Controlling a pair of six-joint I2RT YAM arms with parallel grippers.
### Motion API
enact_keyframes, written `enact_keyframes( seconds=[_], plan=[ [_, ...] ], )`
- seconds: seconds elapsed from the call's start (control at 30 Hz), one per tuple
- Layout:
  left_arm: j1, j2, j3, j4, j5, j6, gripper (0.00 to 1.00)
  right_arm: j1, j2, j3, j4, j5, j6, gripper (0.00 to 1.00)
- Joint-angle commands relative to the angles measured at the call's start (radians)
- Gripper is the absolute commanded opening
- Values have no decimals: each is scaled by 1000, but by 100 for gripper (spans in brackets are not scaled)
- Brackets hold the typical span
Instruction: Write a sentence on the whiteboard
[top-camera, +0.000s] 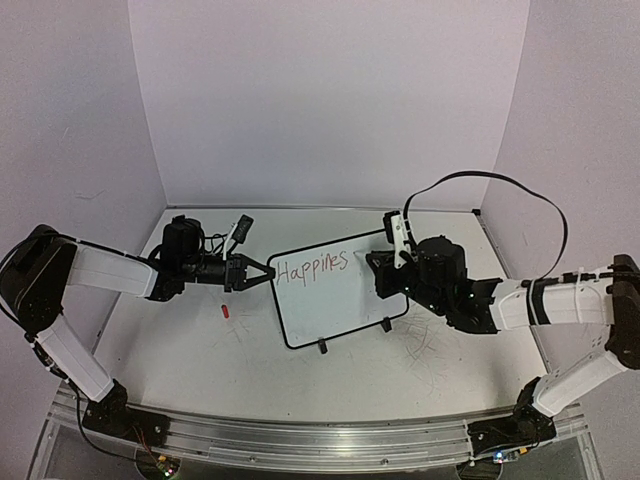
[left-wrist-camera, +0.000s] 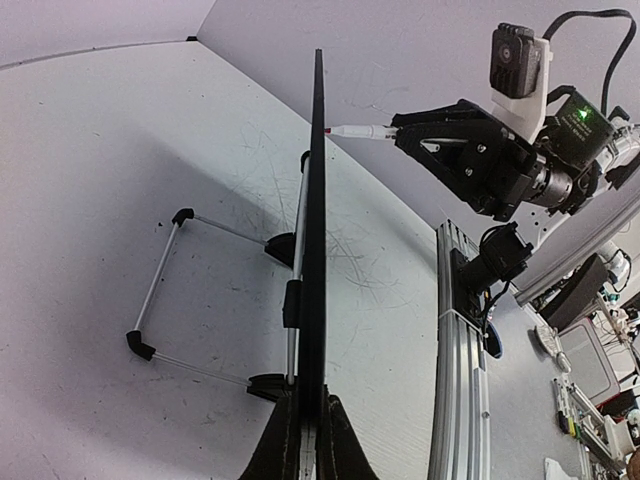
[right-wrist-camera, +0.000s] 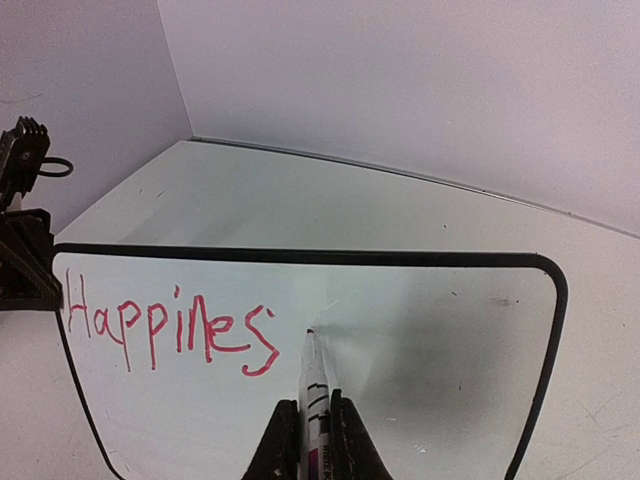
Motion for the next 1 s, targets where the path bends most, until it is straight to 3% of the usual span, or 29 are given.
enact_keyframes(
  seconds=[0.0, 0.97],
  plan=[
    [-3, -12, 24, -24, 31, 14, 0, -4, 15, 43, 39, 32, -1, 0],
    [-3, -16, 24, -25, 31, 15, 0, 1, 46, 43, 9, -28, 15, 0]
  ],
)
